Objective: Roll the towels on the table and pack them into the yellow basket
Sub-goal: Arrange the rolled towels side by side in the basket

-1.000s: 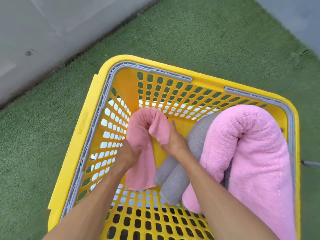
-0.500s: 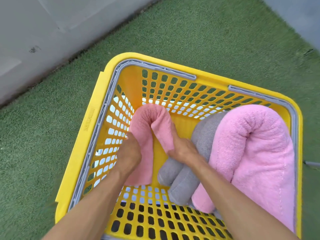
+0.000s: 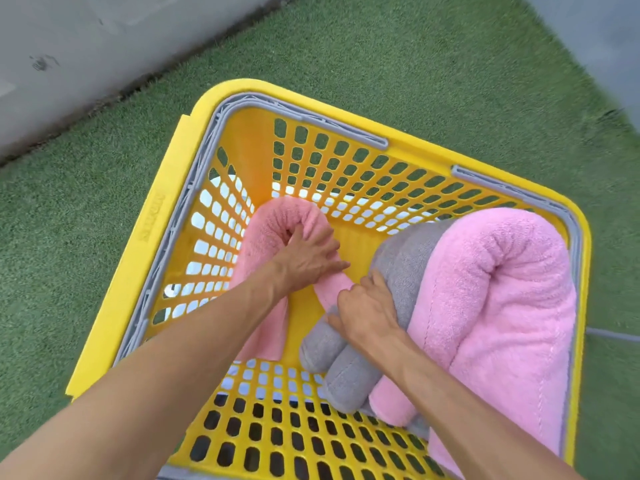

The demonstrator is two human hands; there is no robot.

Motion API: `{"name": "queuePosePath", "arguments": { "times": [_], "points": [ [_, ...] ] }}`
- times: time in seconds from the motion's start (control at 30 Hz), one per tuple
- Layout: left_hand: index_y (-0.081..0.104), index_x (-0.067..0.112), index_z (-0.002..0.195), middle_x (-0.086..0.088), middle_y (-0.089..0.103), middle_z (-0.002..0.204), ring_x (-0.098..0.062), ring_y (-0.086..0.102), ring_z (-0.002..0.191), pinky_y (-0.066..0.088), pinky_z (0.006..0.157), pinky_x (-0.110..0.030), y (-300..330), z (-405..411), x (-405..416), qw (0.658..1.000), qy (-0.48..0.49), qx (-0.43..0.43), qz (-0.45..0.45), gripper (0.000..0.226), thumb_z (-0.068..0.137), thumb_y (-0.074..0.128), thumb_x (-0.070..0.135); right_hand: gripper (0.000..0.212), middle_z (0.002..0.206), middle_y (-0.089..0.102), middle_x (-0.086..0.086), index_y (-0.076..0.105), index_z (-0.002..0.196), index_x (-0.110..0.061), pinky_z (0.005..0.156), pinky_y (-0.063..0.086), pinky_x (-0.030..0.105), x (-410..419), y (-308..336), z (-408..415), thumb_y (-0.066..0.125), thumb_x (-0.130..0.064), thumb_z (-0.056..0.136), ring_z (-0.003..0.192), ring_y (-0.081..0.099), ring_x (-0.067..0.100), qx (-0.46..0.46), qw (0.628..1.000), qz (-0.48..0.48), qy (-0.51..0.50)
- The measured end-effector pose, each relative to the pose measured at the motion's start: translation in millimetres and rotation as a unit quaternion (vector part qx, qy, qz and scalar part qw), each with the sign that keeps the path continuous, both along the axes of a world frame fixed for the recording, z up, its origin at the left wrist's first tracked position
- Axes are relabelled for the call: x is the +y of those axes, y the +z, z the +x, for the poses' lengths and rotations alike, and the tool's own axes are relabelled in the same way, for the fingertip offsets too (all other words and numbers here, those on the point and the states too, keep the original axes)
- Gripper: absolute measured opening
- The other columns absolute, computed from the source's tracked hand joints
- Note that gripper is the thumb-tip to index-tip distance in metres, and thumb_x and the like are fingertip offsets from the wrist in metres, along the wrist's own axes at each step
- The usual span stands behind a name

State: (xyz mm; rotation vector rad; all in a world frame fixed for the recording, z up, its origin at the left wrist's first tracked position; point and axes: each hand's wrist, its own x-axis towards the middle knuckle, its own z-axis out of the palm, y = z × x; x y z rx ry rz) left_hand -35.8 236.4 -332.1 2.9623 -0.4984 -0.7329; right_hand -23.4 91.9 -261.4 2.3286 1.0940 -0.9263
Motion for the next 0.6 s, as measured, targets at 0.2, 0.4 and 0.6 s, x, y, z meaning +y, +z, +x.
{"name": "queuePosePath", "arguments": {
  "times": [0.2,0.4,0.6],
  "points": [
    [0.055,0.027,0.119,-0.001,0.036,0.13,-0.027,0.025,0.135,0.027,0.103,-0.067,-5.7,-13.6,15.4,0.997,-0.053,-0.011,0.047,0.031,0.092,0.051,0.011,0.045,0.116,0.066,0.008,0.066,0.113,-0.018,0.116,0.01,0.041,-14.4,11.6,5.7,0.045,-0.053,0.093,0.121,0.046,0.025,0.017,0.999,-0.008,0.038],
    [0.051,0.027,0.126,-0.005,0.041,0.143,-0.036,0.017,0.145,-0.004,0.11,-0.068,-6.0,-37.6,-2.5,0.986,-0.102,-0.084,0.104,0.034,0.094,0.05,0.018,0.047,0.117,0.065,0.006,0.065,0.115,-0.02,0.116,0.007,0.042,-22.3,20.0,6.4,0.046,-0.055,0.092,0.123,0.044,0.026,0.042,0.996,-0.008,0.08],
    [0.064,0.033,0.088,0.005,0.063,0.095,-0.024,0.06,0.107,0.035,0.107,-0.059,-11.6,-47.5,-8.9,0.978,-0.162,-0.128,0.021,0.016,0.077,0.072,0.024,0.044,0.12,0.063,0.004,0.063,0.119,-0.025,0.116,0.006,0.046,-21.9,18.2,7.9,0.046,-0.056,0.092,0.124,0.043,0.025,0.058,0.991,-0.015,0.117]
  ]
}}
